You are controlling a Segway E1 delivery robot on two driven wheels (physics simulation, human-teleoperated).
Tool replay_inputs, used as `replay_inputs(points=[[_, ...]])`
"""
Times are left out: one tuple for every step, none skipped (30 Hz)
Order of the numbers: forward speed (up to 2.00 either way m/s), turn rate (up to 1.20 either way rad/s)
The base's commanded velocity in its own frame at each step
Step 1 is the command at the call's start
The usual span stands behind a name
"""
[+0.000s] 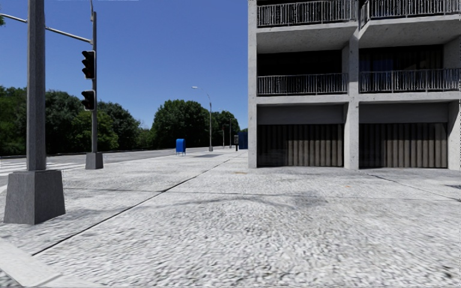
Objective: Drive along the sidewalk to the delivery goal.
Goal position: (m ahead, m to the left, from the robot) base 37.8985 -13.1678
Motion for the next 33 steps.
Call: replay_inputs(points=[[1.98,0.25],[1.85,0.23],[1.79,0.23],[1.79,0.23],[1.68,0.23],[1.59,0.23],[1.51,0.23],[1.51,0.23],[1.42,0.23],[1.37,0.23],[1.33,0.23],[1.29,0.23],[1.29,0.23],[1.28,0.23],[1.27,0.23],[1.27,0.23],[1.27,0.23],[1.27,0.23],[1.27,0.23],[1.27,0.23],[1.27,0.23],[1.27,0.23],[1.27,0.23],[1.27,0.23],[1.3,0.23],[1.3,0.23],[1.42,0.23],[1.59,0.23],[1.64,0.23],[1.68,0.23],[1.68,0.23],[1.7,0.23],[1.71,0.26]])
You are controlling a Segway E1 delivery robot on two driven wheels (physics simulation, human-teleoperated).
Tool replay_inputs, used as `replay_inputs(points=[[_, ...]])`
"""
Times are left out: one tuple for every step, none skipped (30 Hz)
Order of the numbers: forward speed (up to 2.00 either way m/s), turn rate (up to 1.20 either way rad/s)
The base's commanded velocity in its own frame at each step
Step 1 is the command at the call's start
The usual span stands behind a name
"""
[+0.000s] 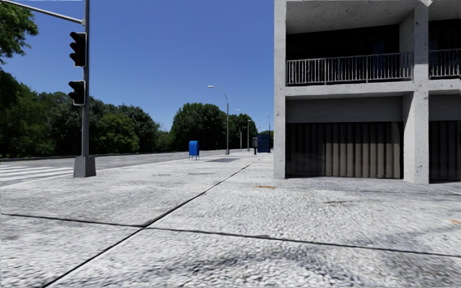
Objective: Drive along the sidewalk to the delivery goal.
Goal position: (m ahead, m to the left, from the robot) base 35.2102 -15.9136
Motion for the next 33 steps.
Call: replay_inputs(points=[[1.74,0.32],[1.84,0.34],[1.84,0.34],[2.0,0.35],[2.0,0.35],[2.0,0.35],[2.0,0.35],[2.0,0.35],[2.0,0.35],[2.0,0.35],[2.0,0.34],[2.0,0.34],[2.0,0.23],[2.0,0.01],[2.0,0.0],[2.0,0.0],[2.0,0.0],[2.0,0.0],[2.0,0.0],[2.0,0.0],[2.0,0.0],[2.0,0.0],[2.0,0.0],[2.0,0.0],[2.0,0.0],[2.0,0.0],[2.0,0.0],[2.0,0.0],[2.0,0.0],[2.0,0.0],[2.0,0.0],[2.0,0.0],[2.0,0.0]])
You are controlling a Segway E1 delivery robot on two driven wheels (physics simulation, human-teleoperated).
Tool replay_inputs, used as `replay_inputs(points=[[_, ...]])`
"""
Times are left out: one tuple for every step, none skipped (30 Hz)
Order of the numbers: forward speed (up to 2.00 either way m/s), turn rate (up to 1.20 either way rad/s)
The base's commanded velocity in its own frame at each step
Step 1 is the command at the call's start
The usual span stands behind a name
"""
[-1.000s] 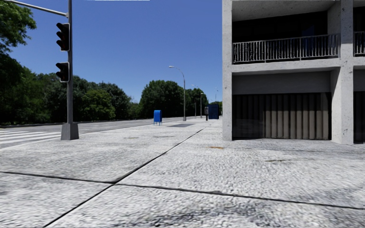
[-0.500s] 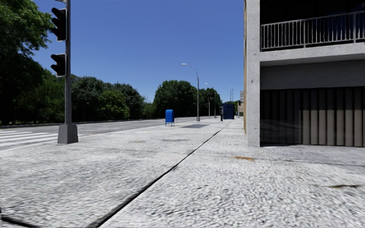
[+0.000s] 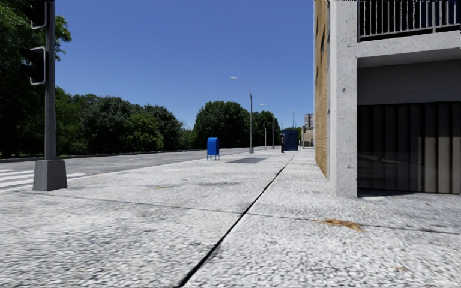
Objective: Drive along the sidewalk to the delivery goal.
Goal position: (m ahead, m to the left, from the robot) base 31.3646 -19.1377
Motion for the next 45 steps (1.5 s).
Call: replay_inputs(points=[[2.0,0.0],[2.0,0.0],[2.0,0.0],[2.0,0.0],[2.0,0.0],[2.0,0.0],[2.0,0.0],[2.0,0.0],[2.0,0.0],[2.0,0.0],[2.0,0.0],[2.0,0.0],[2.0,0.0],[2.0,0.0],[2.0,0.0],[2.0,0.0],[2.0,0.0],[2.0,0.0],[2.0,0.0],[2.0,0.0],[2.0,0.0],[2.0,0.0],[2.0,0.0],[2.0,0.0],[2.0,0.0],[2.0,0.0],[2.0,-0.02],[2.0,-0.07],[2.0,-0.09],[2.0,-0.09],[2.0,-0.09],[2.0,-0.1],[2.0,-0.12],[2.0,-0.13],[2.0,-0.13],[2.0,-0.14],[2.0,-0.14],[2.0,-0.14],[2.0,-0.14],[2.0,-0.14],[2.0,-0.15],[2.0,-0.19],[2.0,-0.22],[2.0,-0.22],[2.0,-0.23]])
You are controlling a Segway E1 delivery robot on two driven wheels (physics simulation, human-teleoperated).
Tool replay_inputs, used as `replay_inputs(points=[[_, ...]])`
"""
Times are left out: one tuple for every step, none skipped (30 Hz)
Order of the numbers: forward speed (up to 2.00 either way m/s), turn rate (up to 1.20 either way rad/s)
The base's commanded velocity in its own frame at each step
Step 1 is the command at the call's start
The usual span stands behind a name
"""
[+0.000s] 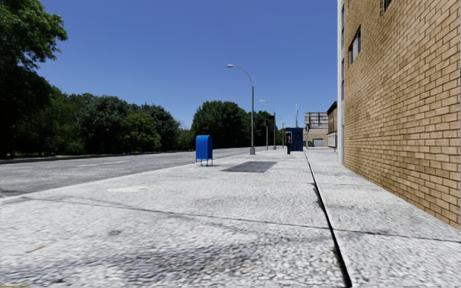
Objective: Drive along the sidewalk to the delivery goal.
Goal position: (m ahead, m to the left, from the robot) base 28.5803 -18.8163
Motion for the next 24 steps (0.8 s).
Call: replay_inputs(points=[[2.0,-0.24],[2.0,-0.24],[2.0,-0.25],[2.0,-0.25],[2.0,-0.27],[2.0,-0.28],[2.0,-0.28],[2.0,-0.28],[2.0,-0.28],[2.0,-0.29],[2.0,-0.29],[2.0,-0.29],[2.0,-0.29],[2.0,-0.29],[2.0,-0.29],[2.0,-0.29],[2.0,-0.29],[2.0,-0.29],[2.0,-0.29],[2.0,-0.29],[2.0,-0.29],[2.0,-0.29],[2.0,-0.29],[2.0,-0.29]])
